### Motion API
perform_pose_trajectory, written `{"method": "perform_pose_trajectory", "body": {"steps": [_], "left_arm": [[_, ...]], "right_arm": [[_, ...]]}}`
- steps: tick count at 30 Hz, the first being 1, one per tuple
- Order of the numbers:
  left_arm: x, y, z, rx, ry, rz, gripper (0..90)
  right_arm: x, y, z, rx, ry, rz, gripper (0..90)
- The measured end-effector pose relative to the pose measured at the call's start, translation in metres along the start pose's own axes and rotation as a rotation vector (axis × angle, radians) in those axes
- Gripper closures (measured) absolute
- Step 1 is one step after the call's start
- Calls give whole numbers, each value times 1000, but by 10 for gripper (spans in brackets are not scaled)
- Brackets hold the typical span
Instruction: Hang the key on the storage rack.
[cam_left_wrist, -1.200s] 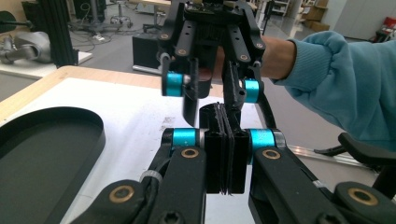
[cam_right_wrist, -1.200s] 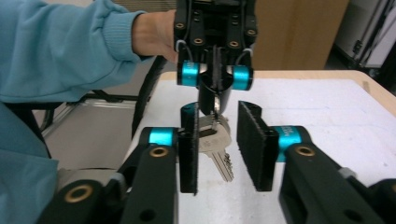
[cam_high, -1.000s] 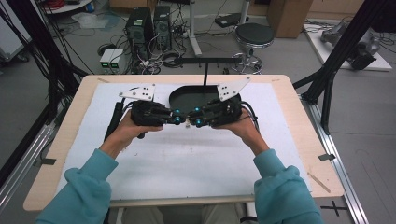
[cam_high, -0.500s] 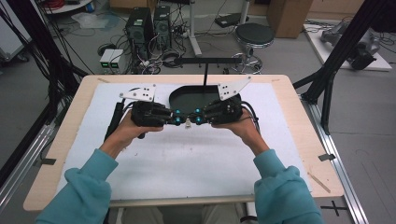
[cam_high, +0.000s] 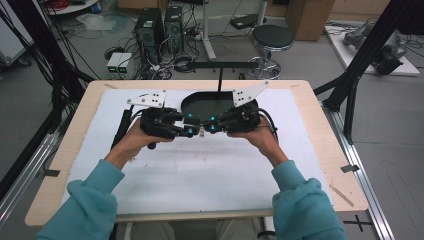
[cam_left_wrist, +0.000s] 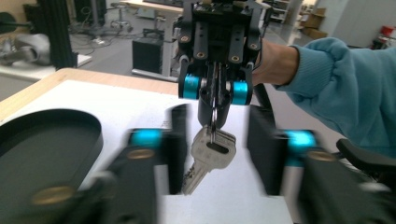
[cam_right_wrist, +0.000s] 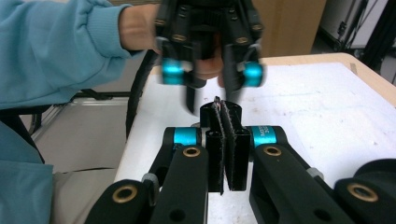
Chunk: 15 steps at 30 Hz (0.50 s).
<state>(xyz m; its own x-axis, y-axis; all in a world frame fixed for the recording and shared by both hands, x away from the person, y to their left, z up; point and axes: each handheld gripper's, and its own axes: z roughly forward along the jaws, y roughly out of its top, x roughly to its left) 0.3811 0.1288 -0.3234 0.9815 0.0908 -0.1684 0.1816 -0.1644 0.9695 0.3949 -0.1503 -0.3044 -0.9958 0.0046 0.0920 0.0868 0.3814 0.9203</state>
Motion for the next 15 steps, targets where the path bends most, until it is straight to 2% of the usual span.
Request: {"method": "perform_pose_trajectory", "body": {"steps": [2, 3, 4, 5, 6, 7, 10, 12, 13, 15], "left_arm": [[1, -1, -2, 33, 8, -71, 377], [2, -2, -4, 52, 14, -81, 338], [0, -5, -9, 59, 80, -46, 271], [0, -5, -9, 59, 80, -46, 174], [0, -7, -11, 63, 108, -50, 95], [0, -9, -16, 70, 150, -59, 57], [1, -14, -31, 74, 234, -48, 17], [0, -20, -44, 82, 298, -27, 16], [-1, -23, -49, 76, 317, -27, 17], [-3, -29, -62, 60, 356, -6, 17]], "right_arm": [[-1, 1, -2, 5, -25, 16, 891], [-2, 1, -4, 5, -28, 26, 891], [-3, 2, -5, 2, -37, 34, 891], [-4, 2, -7, 5, -48, 43, 890], [-5, 3, -9, 4, -57, 48, 890], [-7, 3, -11, 8, -76, 54, 890], [-11, 4, -17, 20, -104, 87, 890], [-14, 5, -19, 22, -117, 84, 890], [-18, 8, -25, 54, -141, 96, 890], [-22, 10, -30, 64, -162, 109, 890]]}}
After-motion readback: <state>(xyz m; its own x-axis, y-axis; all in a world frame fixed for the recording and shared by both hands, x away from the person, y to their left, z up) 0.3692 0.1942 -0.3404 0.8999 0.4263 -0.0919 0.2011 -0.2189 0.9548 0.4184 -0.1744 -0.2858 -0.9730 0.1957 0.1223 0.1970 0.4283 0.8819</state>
